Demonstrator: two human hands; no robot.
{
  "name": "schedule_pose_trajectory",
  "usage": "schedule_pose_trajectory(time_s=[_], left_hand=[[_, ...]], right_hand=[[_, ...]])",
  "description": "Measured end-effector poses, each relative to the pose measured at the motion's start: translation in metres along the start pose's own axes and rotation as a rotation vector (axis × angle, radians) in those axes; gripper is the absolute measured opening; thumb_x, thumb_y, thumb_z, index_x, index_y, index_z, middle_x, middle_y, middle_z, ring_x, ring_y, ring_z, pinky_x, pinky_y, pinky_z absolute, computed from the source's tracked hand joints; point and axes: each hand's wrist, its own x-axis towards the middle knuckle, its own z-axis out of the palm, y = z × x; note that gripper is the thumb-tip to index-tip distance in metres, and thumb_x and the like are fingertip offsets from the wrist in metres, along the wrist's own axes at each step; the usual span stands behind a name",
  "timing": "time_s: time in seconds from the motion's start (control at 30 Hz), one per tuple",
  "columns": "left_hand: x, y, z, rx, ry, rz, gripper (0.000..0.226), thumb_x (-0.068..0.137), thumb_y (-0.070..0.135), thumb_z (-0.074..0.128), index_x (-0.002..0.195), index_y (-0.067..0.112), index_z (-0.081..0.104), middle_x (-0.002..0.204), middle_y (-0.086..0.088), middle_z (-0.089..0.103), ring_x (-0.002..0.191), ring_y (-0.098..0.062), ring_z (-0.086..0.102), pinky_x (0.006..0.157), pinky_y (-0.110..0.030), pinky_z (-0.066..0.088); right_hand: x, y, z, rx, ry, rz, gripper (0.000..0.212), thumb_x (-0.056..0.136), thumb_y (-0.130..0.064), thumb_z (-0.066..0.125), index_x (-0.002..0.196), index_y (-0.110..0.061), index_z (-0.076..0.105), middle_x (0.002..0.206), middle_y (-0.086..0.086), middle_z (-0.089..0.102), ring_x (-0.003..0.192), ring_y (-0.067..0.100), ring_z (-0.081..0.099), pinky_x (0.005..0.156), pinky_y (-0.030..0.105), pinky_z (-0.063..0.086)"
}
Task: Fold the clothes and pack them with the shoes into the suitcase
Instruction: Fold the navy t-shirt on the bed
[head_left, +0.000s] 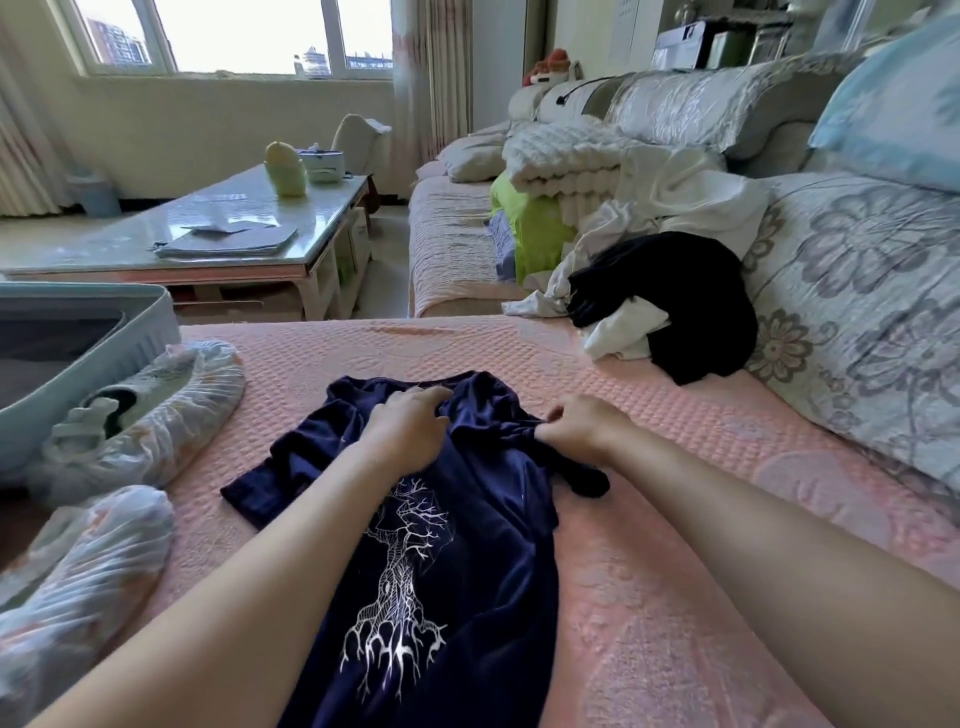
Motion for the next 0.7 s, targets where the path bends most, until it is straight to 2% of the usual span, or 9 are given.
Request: schedule_pose_trajectory(time_s=[0.07,0.13,0.23,0.33,0.43,0.53,0.6,0.67,0.7], left_hand=[[0.002,0.012,0.006,0.021,-0.033,0.023,0.045,0.100,0.038,0.049,0.144,0.030,0.046,0.146,-0.003,0.051,0.133,-0.029,0.045,0.108,-0.042,0.038],[0.004,0.019,0.015,-0.009,-0.077,0.018,0.051,0.099,0.044,0.051,0.147,0.029,0.042,0.146,-0.004,0.051,0.134,-0.029,0.045,0.109,-0.042,0.039],[0.006,0.029,0.028,0.056,-0.130,0.031,0.065,0.096,0.053,0.051,0.154,0.034,0.027,0.152,-0.004,0.042,0.139,-0.030,0.034,0.112,-0.045,0.033],[0.006,0.038,0.038,0.088,-0.132,0.064,0.070,0.096,0.055,0.050,0.156,0.038,0.017,0.160,0.000,0.027,0.144,-0.028,0.025,0.115,-0.045,0.027],[0.004,0.041,0.044,0.128,-0.195,0.068,0.071,0.097,0.058,0.045,0.157,0.041,0.011,0.165,-0.001,0.013,0.150,-0.027,0.014,0.119,-0.043,0.018],[0.005,0.041,0.047,0.100,-0.163,0.071,0.050,0.099,0.057,0.038,0.147,0.042,0.041,0.160,0.002,0.028,0.147,-0.024,0.022,0.118,-0.042,0.022],[0.015,0.042,0.045,-0.022,-0.032,0.098,0.035,0.101,0.047,0.041,0.119,0.032,0.068,0.140,0.003,0.053,0.133,-0.024,0.042,0.110,-0.040,0.035],[0.032,0.047,0.040,-0.050,0.054,0.114,0.029,0.101,0.036,0.044,0.099,0.025,0.071,0.120,0.001,0.062,0.117,-0.027,0.054,0.098,-0.039,0.043],[0.042,0.049,0.038,-0.050,0.074,0.104,0.027,0.101,0.032,0.043,0.101,0.024,0.069,0.117,-0.001,0.063,0.112,-0.029,0.056,0.094,-0.039,0.044]], right_hand=[[-0.004,0.012,0.003,-0.055,0.022,0.007,0.015,0.078,-0.031,0.062,0.071,-0.017,0.065,0.078,0.001,0.068,0.082,0.026,0.065,0.065,0.030,0.046],[-0.002,0.019,0.003,0.117,0.086,-0.001,0.012,0.089,-0.023,0.061,0.086,-0.017,0.071,0.093,0.004,0.071,0.093,0.026,0.066,0.073,0.029,0.047],[0.007,0.027,-0.012,0.293,0.323,0.073,0.021,0.101,-0.021,0.047,0.107,-0.012,0.065,0.112,0.014,0.067,0.107,0.033,0.062,0.079,0.032,0.043],[0.015,0.051,-0.028,0.036,0.497,0.128,0.025,0.105,-0.023,0.038,0.121,-0.011,0.054,0.118,0.018,0.063,0.107,0.037,0.061,0.079,0.038,0.044],[0.012,0.074,-0.031,-0.364,0.485,0.083,0.026,0.101,-0.020,0.048,0.126,-0.012,0.043,0.123,0.015,0.053,0.103,0.034,0.061,0.071,0.037,0.042],[0.016,0.084,-0.025,-0.500,0.441,0.032,0.042,0.097,-0.026,0.049,0.137,-0.015,0.043,0.133,0.013,0.045,0.118,0.031,0.051,0.095,0.040,0.041],[0.019,0.084,-0.023,-0.403,0.370,-0.024,0.045,0.094,-0.026,0.047,0.139,-0.019,0.047,0.137,0.010,0.046,0.126,0.030,0.045,0.105,0.040,0.036],[0.020,0.080,-0.019,-0.283,0.280,-0.099,0.049,0.093,-0.024,0.047,0.142,-0.022,0.047,0.141,0.007,0.047,0.129,0.028,0.044,0.108,0.040,0.035],[0.021,0.076,-0.015,-0.243,0.269,-0.121,0.047,0.095,-0.027,0.046,0.142,-0.022,0.048,0.142,0.006,0.048,0.129,0.028,0.044,0.108,0.040,0.035]])
